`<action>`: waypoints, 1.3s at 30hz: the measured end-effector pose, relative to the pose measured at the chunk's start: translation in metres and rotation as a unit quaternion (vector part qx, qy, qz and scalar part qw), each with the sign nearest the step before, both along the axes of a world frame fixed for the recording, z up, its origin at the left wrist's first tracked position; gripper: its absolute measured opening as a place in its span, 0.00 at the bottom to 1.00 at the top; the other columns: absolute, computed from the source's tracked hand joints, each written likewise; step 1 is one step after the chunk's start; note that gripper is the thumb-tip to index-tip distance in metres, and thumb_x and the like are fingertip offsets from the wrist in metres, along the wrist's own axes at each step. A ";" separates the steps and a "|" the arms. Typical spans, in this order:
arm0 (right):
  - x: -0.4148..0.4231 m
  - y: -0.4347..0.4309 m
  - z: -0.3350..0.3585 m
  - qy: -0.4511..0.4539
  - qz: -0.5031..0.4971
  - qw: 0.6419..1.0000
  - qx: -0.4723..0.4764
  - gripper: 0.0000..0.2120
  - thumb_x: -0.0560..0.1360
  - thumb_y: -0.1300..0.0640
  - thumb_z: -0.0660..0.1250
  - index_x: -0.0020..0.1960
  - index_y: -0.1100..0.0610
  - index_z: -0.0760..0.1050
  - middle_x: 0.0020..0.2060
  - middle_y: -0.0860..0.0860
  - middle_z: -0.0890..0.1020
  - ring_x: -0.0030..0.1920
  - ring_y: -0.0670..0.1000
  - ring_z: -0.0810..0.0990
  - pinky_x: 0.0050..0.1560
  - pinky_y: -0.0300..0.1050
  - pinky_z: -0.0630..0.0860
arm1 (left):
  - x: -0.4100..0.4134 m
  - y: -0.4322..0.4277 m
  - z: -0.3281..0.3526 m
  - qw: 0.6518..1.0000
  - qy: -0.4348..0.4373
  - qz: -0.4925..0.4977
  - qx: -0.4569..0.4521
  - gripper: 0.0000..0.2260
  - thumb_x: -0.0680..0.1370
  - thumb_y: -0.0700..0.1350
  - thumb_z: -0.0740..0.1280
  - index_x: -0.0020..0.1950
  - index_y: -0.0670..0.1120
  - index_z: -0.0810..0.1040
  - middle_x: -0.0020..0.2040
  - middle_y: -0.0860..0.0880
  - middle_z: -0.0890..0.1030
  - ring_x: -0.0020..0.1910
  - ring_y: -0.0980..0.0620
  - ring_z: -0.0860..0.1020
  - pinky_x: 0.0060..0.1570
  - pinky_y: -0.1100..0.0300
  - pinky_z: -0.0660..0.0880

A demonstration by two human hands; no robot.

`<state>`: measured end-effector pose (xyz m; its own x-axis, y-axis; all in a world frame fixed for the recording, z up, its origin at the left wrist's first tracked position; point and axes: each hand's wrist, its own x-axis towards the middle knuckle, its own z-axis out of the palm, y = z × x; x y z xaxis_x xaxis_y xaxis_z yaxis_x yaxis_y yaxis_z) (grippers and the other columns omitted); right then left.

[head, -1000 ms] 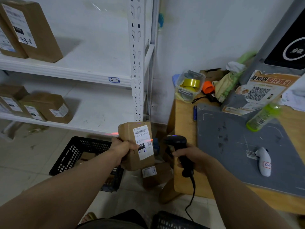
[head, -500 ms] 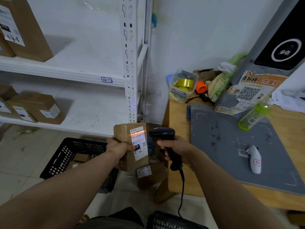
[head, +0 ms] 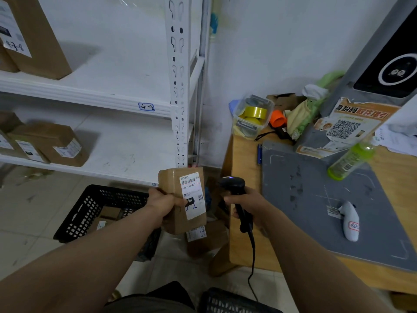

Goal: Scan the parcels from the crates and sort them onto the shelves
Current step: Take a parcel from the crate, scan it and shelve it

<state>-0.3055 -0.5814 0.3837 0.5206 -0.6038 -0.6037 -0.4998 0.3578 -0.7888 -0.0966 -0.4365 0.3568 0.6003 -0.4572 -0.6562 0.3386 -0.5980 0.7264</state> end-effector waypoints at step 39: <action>-0.022 -0.030 -0.049 0.330 -0.040 0.934 -0.131 0.45 0.70 0.46 0.76 0.77 0.58 0.56 0.65 0.61 0.71 0.59 0.62 0.74 0.60 0.58 0.77 | 0.021 0.003 0.007 0.984 0.108 -0.120 -0.073 0.41 0.55 0.43 0.83 0.67 0.50 0.74 0.56 0.50 0.86 0.59 0.44 0.80 0.56 0.44 0.76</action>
